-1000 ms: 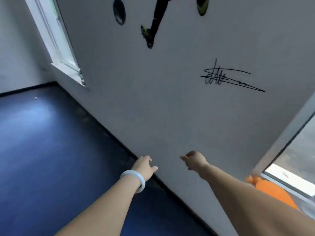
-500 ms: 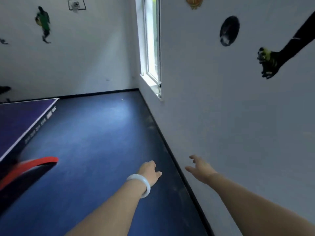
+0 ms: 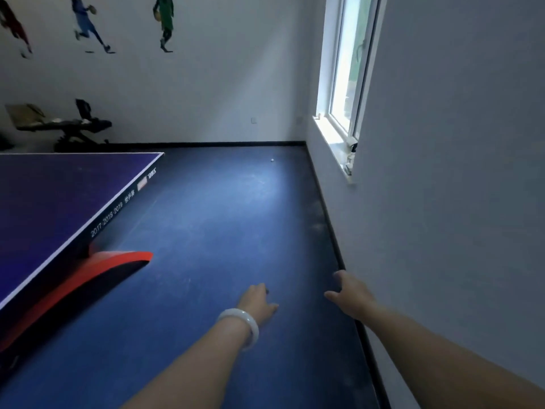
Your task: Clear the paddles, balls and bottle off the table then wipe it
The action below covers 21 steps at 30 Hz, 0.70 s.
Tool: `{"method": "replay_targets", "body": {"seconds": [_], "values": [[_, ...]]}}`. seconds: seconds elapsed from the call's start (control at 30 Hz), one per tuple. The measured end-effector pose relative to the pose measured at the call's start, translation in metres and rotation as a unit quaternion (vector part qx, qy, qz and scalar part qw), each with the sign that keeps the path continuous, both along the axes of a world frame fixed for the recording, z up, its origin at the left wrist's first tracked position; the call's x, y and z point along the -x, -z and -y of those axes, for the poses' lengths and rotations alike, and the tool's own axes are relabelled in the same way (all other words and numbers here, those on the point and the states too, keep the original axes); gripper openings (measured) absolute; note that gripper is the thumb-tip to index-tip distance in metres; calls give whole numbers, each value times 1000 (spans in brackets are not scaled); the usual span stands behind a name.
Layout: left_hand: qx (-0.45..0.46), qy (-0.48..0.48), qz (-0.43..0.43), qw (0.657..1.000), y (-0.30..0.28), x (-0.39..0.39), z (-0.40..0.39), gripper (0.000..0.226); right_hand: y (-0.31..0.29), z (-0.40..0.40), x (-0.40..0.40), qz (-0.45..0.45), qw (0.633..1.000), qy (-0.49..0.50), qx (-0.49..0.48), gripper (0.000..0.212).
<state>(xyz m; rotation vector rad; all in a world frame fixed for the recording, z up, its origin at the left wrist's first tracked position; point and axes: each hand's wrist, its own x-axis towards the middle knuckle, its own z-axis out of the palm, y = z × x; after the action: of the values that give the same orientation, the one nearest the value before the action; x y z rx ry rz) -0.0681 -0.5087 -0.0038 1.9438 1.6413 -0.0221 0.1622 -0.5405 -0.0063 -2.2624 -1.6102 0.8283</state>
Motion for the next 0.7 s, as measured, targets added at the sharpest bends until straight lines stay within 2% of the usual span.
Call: {"method": "replay_targets", "body": {"seconds": [0.27, 0.33, 0.53, 0.7], "values": [[-15, 42, 4, 999, -14, -26, -215, 53, -8, -199, -21, 18, 999, 27, 1, 61], [-19, 57, -5, 998, -17, -39, -267, 53, -11, -243, -32, 0, 999, 49, -3, 62], [-11, 91, -1, 996, -13, -106, -389, 54, -2, -354, -81, -32, 995, 95, 3, 64], [-18, 86, 11, 996, -14, -162, -483, 52, 6, -459, -138, -41, 995, 94, -6, 62]]}}
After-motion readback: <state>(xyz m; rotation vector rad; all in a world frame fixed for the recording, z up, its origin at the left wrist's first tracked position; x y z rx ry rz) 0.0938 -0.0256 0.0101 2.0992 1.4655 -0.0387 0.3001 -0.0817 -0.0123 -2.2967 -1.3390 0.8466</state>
